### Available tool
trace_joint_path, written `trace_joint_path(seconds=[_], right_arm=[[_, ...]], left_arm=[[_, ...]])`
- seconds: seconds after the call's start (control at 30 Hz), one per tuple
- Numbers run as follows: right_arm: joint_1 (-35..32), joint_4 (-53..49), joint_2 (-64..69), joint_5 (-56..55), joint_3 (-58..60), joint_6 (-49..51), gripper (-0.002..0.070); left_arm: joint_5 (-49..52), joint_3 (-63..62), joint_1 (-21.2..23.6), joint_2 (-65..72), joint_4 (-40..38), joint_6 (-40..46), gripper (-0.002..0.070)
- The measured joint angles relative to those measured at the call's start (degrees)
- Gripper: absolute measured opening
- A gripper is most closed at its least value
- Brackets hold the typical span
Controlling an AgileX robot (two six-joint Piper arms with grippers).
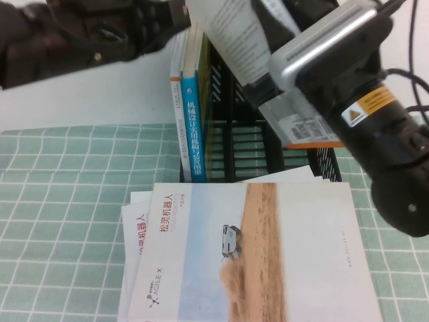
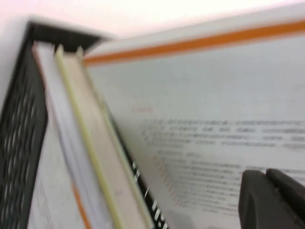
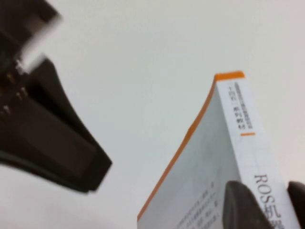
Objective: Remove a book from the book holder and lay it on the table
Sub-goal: Pick up the right side book from the book shelf, then place the picked book on the book
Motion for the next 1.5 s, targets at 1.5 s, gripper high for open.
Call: trace_joint_path(seconds=[1.5], right_arm=[[4.33, -50.77, -5.93, 11.28, 22.79, 13.20, 0.0168]], left_arm=[[1.60, -0.90, 0.00, -15.27, 5.39, 0.00, -0.0002]])
